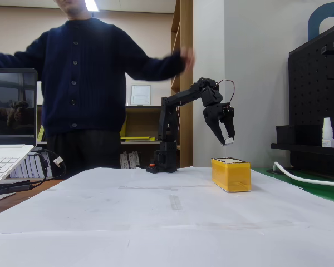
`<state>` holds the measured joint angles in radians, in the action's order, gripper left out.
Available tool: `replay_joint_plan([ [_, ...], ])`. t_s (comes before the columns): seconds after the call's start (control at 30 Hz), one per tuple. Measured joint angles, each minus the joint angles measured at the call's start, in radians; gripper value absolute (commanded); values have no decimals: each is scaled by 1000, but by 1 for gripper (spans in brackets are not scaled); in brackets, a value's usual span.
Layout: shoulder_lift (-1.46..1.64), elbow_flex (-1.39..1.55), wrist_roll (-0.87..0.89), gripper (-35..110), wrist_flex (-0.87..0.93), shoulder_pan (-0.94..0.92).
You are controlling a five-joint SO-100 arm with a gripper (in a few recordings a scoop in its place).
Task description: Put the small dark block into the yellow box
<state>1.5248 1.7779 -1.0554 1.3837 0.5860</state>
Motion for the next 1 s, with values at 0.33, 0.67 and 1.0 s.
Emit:
replay_joint_plan([
  [0.33, 15, -41, -23, 18, -46, 0],
  [0.67, 14, -41, -58, 31, -38, -5],
  [1.0, -233, -14, -143, 31, 161, -106],
])
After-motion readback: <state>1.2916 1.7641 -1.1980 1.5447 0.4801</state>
